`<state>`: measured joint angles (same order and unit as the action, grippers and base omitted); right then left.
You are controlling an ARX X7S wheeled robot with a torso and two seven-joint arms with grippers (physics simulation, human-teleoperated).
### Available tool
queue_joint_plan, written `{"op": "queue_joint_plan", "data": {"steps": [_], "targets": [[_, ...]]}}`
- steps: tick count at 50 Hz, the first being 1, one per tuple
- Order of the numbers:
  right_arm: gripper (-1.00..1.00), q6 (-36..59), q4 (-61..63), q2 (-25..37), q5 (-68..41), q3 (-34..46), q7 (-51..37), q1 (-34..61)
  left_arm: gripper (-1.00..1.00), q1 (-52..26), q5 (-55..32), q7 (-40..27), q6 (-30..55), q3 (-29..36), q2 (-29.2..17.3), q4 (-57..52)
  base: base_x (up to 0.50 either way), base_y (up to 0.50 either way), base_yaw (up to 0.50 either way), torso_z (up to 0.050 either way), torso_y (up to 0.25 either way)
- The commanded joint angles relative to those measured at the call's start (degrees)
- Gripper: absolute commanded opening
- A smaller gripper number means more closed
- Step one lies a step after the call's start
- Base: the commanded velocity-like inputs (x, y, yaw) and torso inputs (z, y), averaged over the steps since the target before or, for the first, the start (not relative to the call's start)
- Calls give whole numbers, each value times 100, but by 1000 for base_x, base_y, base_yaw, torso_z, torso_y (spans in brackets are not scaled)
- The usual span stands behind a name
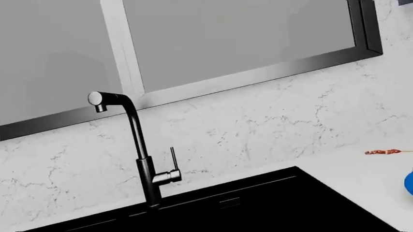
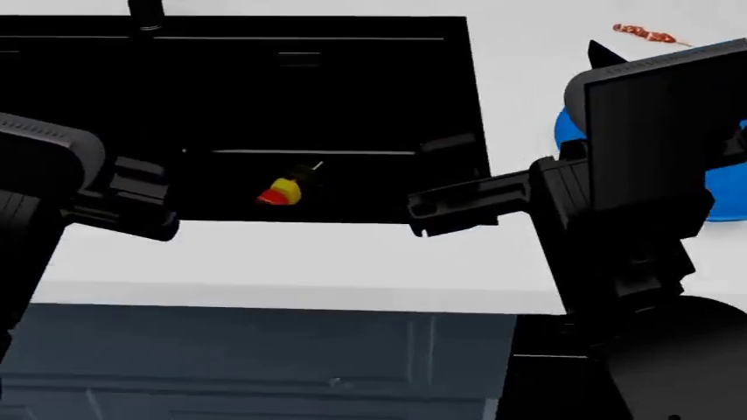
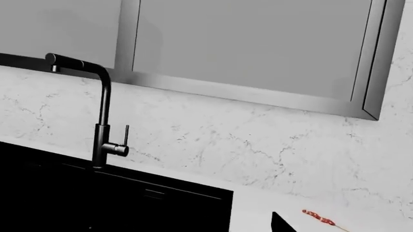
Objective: Pick the skewer from the sink and place it on the plate located on the counter
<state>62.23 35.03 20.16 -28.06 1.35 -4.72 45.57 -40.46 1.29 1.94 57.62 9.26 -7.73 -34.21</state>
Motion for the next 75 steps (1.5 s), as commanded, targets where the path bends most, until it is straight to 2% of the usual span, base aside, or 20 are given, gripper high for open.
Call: {"op": "queue_joint_plan", "data": {"steps": [1,44,59,60,65,68,75], "targets": [[100,34,36,62,-21,61,-14,93,100,-88,-35,-28,61,-16,-55,-15,391,-86,0,0,0],[100,47,85,111,-150,104,-73,144,100,-104,-290,-74,142,-81,-133,38,442,-36,0,0,0],[100,101,143,128,-205,80,-85,161,100,-111,-337,-93,238,-132,-129,17,8,0,0,0,1],[100,592,397,-681,1582,-219,1360,137,100,-54,708,709,282,-274,317,42,0,0,0,0,0],[100,775,523,-643,1535,-264,1359,246,100,-248,742,674,670,-220,286,-72,0,0,0,0,0],[100,809,554,-621,1535,-252,1343,262,100,-97,744,642,586,-156,242,-92,0,0,0,0,-40],[100,907,609,-588,1503,-258,1335,342,100,-268,706,632,726,-125,232,-71,0,0,0,0,-241]]}}
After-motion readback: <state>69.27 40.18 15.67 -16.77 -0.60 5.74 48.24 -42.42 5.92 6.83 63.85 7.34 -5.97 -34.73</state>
